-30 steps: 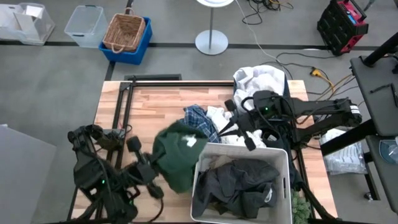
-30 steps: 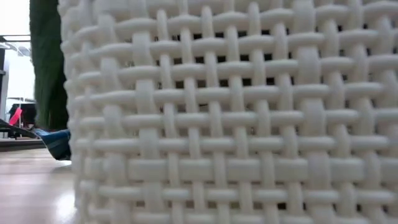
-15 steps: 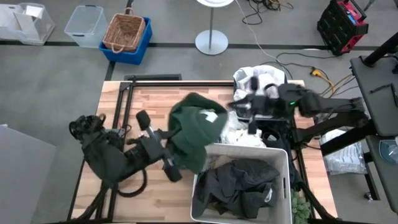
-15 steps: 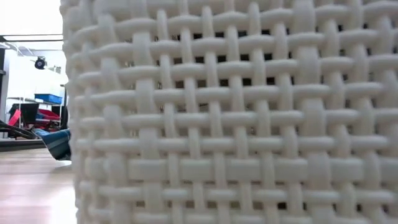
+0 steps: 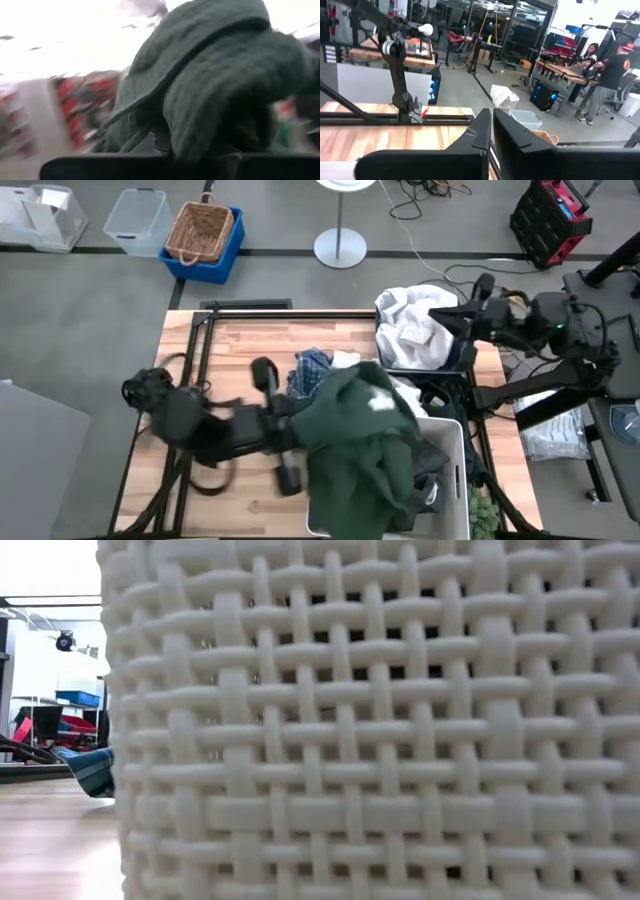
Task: Sort clothes
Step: Put the green polo shirt into the white bin, then put the blue sleeve shirt into the white bin
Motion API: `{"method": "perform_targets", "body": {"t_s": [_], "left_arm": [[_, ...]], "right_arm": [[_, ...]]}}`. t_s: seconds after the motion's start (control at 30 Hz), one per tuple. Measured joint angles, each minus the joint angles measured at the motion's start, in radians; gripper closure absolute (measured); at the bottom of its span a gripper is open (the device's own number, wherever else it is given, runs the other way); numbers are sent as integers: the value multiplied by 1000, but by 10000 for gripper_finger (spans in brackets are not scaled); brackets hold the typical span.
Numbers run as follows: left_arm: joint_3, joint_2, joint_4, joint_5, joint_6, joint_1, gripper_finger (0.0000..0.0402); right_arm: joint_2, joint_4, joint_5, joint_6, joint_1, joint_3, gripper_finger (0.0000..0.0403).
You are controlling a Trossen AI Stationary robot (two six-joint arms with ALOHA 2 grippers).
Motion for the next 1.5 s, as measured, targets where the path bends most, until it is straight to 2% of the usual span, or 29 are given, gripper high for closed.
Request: {"method": "perform_targets", "body": {"t_s": [0.1,0.17,0.23,0.4,0.57,0.7,0.77,0.83,0.93,0.97,1.03,1.1,1.23,1.5], "left_arm": [[-1,36,-69,-165,-69,38,384],[-2,56,-146,-215,-172,63,362],[-2,74,-209,-189,-248,85,336],[-2,97,-395,1,-376,108,267],[-1,88,-534,16,-431,100,216],[18,81,-799,-12,-515,79,201],[10,65,-970,-100,-660,68,200],[10,55,-1187,-182,-867,73,203],[2,55,-1507,-160,-1212,106,208],[-25,55,-1483,-126,-1254,125,209],[-114,26,-1408,7,-1133,139,210],[-172,24,-1343,64,-1061,161,210],[-268,16,-1486,8,-1210,242,210],[-544,-59,-1416,15,-1174,445,210]], "right_arm": [[-16,-25,0,27,0,0,390],[-19,-43,0,28,0,0,390],[-18,-64,0,34,0,0,390],[-8,-109,0,85,0,0,390],[10,-141,-1,97,0,0,390],[31,-167,-5,113,0,0,390],[43,-179,-5,124,0,0,390],[56,-188,-5,132,0,-1,390],[77,-195,-5,133,0,-1,390],[85,-195,-5,133,0,-1,390],[99,-195,-5,133,0,-1,390],[115,-197,-5,132,0,-1,390],[149,-203,-6,132,0,-1,390],[232,-206,-6,133,0,-1,390]]}}
